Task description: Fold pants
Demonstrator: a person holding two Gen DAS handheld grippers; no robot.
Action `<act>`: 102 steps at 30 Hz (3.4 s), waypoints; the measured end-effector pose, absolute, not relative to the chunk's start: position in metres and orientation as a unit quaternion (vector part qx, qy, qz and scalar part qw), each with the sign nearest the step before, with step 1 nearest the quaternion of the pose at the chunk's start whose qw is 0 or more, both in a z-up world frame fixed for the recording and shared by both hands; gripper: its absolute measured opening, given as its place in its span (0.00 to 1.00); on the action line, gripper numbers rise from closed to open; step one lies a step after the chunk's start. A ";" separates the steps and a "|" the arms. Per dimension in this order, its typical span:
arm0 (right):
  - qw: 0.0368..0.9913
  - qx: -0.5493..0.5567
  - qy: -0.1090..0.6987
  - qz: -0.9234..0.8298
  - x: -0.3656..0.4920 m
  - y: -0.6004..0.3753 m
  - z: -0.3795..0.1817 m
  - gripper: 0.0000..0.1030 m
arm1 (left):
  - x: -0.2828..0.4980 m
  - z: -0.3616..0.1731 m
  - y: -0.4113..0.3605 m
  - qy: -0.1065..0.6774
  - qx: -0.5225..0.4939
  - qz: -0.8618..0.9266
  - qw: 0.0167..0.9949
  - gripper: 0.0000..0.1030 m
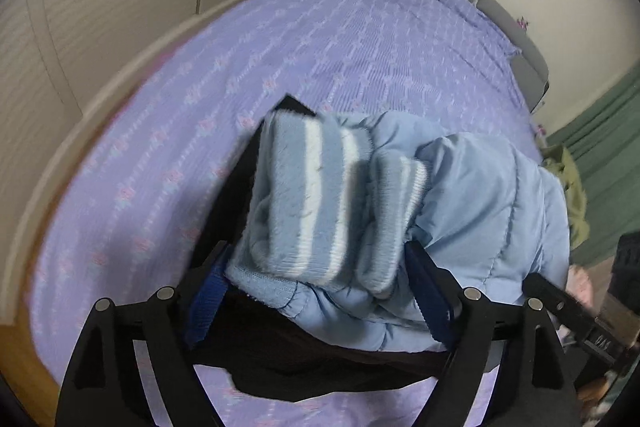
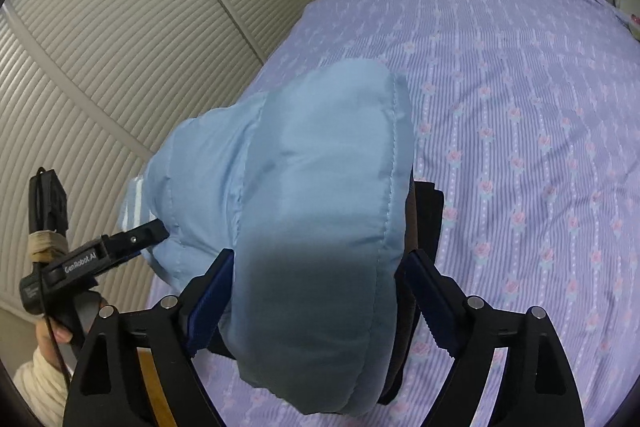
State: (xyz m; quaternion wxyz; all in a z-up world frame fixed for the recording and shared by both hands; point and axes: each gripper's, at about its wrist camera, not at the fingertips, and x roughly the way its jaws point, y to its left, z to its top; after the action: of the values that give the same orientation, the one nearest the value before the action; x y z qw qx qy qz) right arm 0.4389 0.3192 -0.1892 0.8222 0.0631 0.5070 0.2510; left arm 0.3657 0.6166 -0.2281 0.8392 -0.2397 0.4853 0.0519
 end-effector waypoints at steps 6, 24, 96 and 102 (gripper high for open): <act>0.850 0.028 0.463 0.249 0.414 0.314 -0.157 0.82 | 0.337 -0.182 0.604 0.446 -0.162 0.094 0.875 0.88; 0.919 0.012 0.355 0.171 0.255 0.171 -0.043 0.91 | 0.203 -0.060 0.421 0.363 -0.050 0.046 0.929 1.00; 0.956 0.034 0.283 0.072 -0.024 -0.080 0.015 0.96 | -0.050 0.019 0.160 0.282 -0.003 -0.016 0.959 1.00; 0.956 0.034 0.284 0.071 -0.024 -0.081 0.015 0.96 | -0.051 0.019 0.160 0.283 -0.005 -0.011 0.959 1.00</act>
State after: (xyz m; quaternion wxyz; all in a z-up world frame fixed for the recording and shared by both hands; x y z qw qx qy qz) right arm -0.0237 -0.0814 0.0148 0.9556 0.0341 0.2838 0.0713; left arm -0.0507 0.1597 0.0191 0.9589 -0.0053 0.2834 -0.0109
